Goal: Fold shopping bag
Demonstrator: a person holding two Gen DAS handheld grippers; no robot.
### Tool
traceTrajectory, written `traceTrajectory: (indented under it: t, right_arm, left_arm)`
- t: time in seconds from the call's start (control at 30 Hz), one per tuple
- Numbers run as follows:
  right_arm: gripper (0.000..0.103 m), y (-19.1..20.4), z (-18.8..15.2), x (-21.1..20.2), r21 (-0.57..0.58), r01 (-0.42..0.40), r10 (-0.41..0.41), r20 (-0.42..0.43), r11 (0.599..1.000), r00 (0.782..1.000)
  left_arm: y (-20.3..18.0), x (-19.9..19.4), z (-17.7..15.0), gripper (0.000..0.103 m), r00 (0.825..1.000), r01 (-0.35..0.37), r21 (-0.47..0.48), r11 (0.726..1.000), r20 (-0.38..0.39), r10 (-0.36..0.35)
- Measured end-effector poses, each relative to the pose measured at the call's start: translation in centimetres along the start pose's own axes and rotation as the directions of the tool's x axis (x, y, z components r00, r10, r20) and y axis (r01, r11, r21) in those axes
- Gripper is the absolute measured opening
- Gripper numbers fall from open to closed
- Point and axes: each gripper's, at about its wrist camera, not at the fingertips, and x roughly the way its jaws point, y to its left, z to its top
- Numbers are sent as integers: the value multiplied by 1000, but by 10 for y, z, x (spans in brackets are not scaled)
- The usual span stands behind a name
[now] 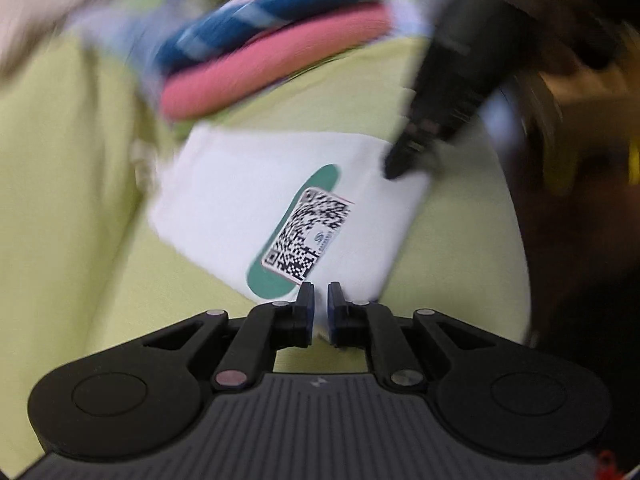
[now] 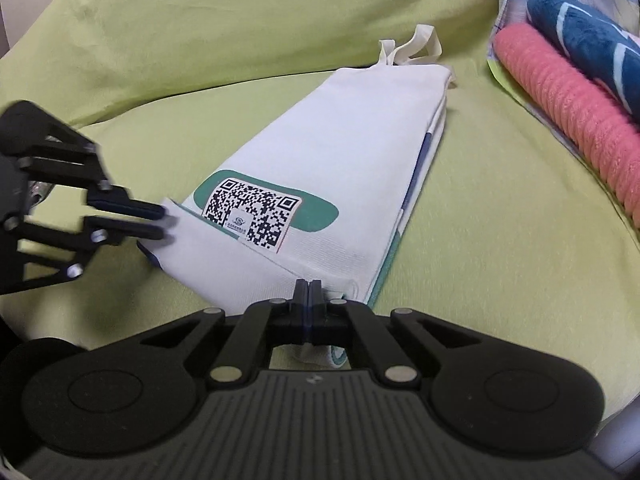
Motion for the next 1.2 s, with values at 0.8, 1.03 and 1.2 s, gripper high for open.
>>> traceTrajectory:
  t: [0.8, 1.03, 1.2]
  right_arm:
    - [55, 34, -34, -45, -512, 103, -6, 187, 853, 982]
    - [51, 44, -108, -27, -912, 361, -15, 365, 194, 931]
    - [34, 31, -113, -9, -919, 394, 37, 394, 6, 918]
  left_arm:
    - [-18, 38, -14, 19, 999, 37, 445, 895, -21, -31]
    - [-8, 36, -15, 19, 997, 75, 413, 908, -15, -75]
    - [-1, 35, -17, 19, 994, 99, 393, 914, -5, -105]
